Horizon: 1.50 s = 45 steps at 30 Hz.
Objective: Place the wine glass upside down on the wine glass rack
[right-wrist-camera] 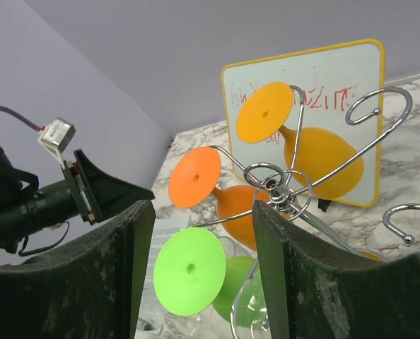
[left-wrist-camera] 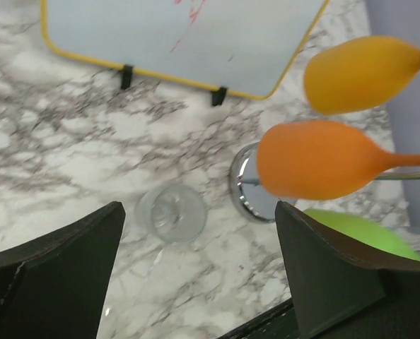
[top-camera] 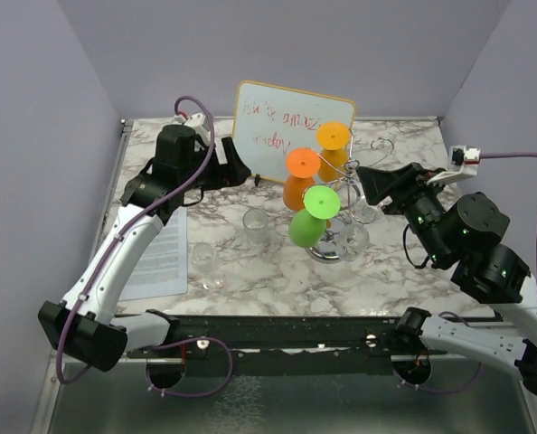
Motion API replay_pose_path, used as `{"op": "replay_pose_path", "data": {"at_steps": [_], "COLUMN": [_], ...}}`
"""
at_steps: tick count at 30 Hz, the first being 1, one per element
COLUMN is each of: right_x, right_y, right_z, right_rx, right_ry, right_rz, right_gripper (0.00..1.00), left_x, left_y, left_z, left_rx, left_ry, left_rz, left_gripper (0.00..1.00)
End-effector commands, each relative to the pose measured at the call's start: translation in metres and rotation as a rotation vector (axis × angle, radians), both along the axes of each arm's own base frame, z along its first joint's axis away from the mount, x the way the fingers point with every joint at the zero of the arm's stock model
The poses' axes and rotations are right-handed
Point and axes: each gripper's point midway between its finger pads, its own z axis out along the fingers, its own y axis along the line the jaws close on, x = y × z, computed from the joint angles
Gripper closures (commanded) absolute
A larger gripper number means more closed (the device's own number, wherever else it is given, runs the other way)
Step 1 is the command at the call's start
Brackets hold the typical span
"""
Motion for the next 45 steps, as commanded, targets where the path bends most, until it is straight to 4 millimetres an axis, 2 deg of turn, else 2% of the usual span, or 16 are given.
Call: {"op": "replay_pose_path", "data": {"at_steps": [1,4,6,13,21,24,26,29,33,36,40,45], "right_x": [-0.007,-0.008,-0.007,-0.002,0.004,0.006,0.008,0.011,0.013,0.015,0.017,0.018], "right_y": [-0.012,-0.016,-0.016,-0.006,0.002,0.003,0.004,0.008,0.017,0.026,0.04,0.053], "right_z": [0.005,0.007,0.005,-0.006,0.001,0.003,0.003,0.005,0.008,0.009,0.007,0.011], "right_rx": [-0.053,-0.056,-0.052,-0.041,-0.067,-0.074,-0.071,-0.069,-0.082,-0.104,-0.127,-0.12], "right_ry": [-0.008,-0.004,0.01,0.055,0.037,0.023,0.012,-0.009,-0.027,-0.033,-0.032,-0.047], "right_rz": [-0.007,-0.02,-0.025,-0.02,-0.013,-0.015,-0.022,-0.018,0.007,0.035,0.078,0.121], "right_gripper": [0.37,0.37,0.37,0.37,0.37,0.37,0.37,0.37,0.37,0.37,0.37,0.37], "left_x": [-0.033,-0.059,-0.076,-0.117,-0.151,-0.158,-0.162,-0.163,-0.163,-0.16,-0.154,-0.15], "left_y": [0.054,0.09,0.101,0.113,0.099,0.102,0.105,0.106,0.105,0.104,0.101,0.099], "left_z": [-0.039,-0.053,-0.057,-0.078,-0.11,-0.119,-0.122,-0.116,-0.127,-0.135,-0.137,-0.144], "left_rx": [0.252,0.372,0.403,0.418,0.362,0.376,0.392,0.38,0.396,0.404,0.405,0.423], "left_ry": [0.053,0.111,0.138,0.247,0.36,0.392,0.41,0.399,0.451,0.477,0.477,0.487], "left_rz": [0.1,0.193,0.207,0.2,0.078,0.079,0.085,0.093,0.093,0.094,0.092,0.068], "left_gripper": [0.12,0.16,0.22,0.4,0.53,0.65,0.67,0.66,0.68,0.76,0.86,0.92]}}
